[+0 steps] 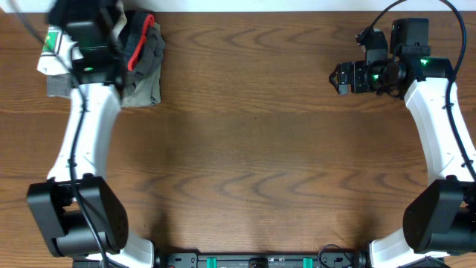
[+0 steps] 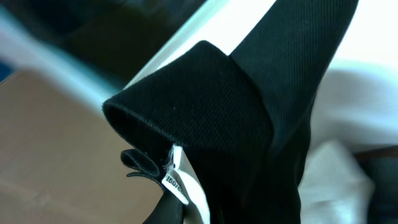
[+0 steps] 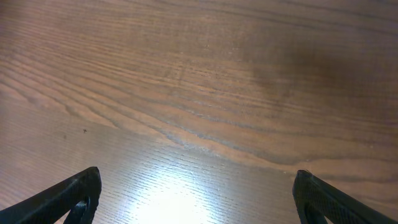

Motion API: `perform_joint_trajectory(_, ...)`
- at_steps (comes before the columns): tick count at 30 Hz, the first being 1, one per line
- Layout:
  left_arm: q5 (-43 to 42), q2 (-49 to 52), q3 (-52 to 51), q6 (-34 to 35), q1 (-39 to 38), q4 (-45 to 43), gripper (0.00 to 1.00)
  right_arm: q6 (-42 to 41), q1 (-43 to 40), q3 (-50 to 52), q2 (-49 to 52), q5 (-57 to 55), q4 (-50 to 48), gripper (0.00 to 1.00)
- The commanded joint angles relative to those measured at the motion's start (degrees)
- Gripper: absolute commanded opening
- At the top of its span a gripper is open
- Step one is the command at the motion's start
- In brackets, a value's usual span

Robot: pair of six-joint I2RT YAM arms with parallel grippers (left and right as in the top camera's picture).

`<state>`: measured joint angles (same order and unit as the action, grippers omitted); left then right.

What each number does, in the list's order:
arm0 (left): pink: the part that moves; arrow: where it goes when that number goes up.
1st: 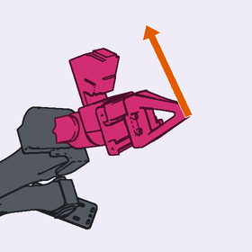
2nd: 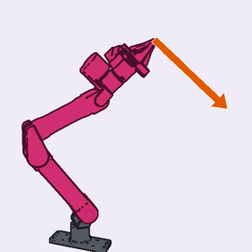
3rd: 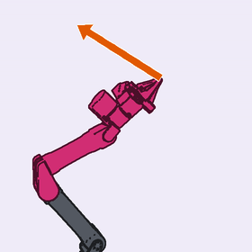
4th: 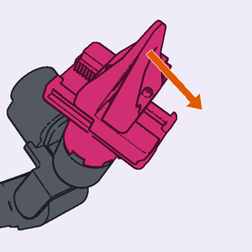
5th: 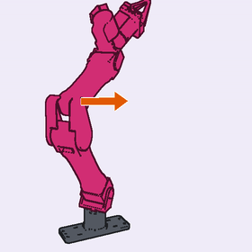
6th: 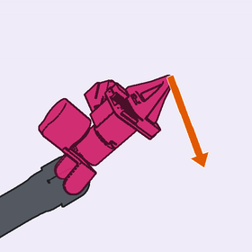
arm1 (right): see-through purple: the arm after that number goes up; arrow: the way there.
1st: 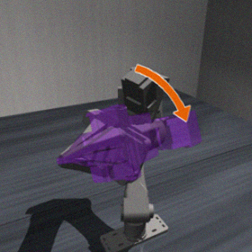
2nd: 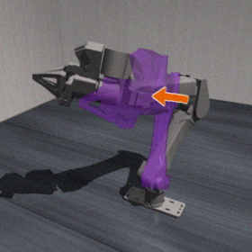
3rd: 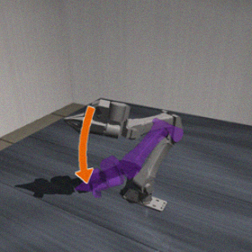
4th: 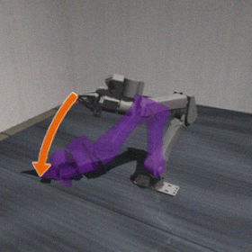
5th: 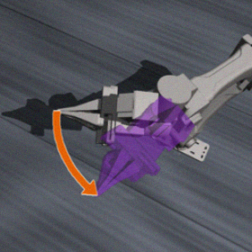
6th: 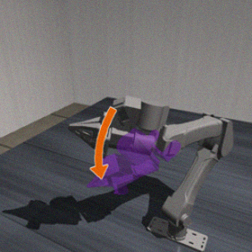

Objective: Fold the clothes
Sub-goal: 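Carry the black bundle left over the clothes stack with the left gripper, then lower the black bundle onto the top of the clothes stack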

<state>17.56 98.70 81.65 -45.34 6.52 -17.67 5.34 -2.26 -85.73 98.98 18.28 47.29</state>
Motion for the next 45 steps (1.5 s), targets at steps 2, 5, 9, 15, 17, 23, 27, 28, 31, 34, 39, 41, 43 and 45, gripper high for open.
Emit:
perform_joint_trajectory(2,-0.61,2.34,1.97,-1.16,5.46,-4.92,0.06,-1.7,-0.22,0.15,0.52,0.83,0.59,0.96)
perform_joint_trajectory(5,-0.61,5.97,1.97,-1.18,8.17,-9.46,0.06,-1.68,-0.02,0.15,0.52,0.81,1.73,0.96)
perform_joint_trajectory(9,-0.33,10.93,1.97,-1.18,9.94,-13.77,0.06,-1.66,0.26,0.15,0.52,0.72,2.99,0.96)
perform_joint_trajectory(15,1.88,18.14,1.97,-1.18,11.58,-20.46,0.06,-1.68,0.42,0.15,0.52,-1.86,5.03,0.95)
perform_joint_trajectory(17,1.84,19.52,1.97,-1.14,11.91,-21.09,0.06,-1.68,0.42,0.15,0.52,-2.23,5.53,0.95)
perform_joint_trajectory(23,1.75,21.16,1.97,1.53,10.84,-20.81,0.06,-1.88,0.96,0.15,0.52,-2.21,5.01,0.95)
perform_joint_trajectory(27,0.87,21.14,1.97,7.17,8.35,-20.04,0.06,-2.58,1.9,0.15,0.52,-2.21,3.87,0.95)
perform_joint_trajectory(28,0.22,21.14,1.97,8.24,7.43,-18.88,0.06,-2.58,2.16,0.15,0.52,-2.21,3.69,0.95)
perform_joint_trajectory(31,-4.0,21.14,1.97,10.36,5.16,-14.78,0.07,-2.56,2.62,0.15,0.52,-2.21,3.43,0.95)
perform_joint_trajectory(34,-9.6,21.14,1.97,10.34,3.1,-9.53,0.62,-2.54,3.08,0.15,0.52,-2.23,3.45,0.95)
perform_joint_trajectory(39,-12.39,21.11,1.97,12.87,-0.07,-5.66,0.98,-2.54,3.1,0.15,0.52,-2.21,2.89,0.96)
perform_joint_trajectory(41,-12.39,20.74,1.97,15.54,-1.57,-5.66,0.98,-2.56,3.1,0.15,0.52,-2.19,2.64,0.96)
perform_joint_trajectory(43,-12.37,19.85,1.97,17.62,-2.91,-5.44,0.98,-2.58,3.1,0.15,0.52,-2.16,2.6,0.96)
perform_joint_trajectory(45,-11.98,17.92,1.97,20.46,-4.59,-5.49,0.98,-2.56,3.08,0.15,0.52,-2.16,2.56,0.96)
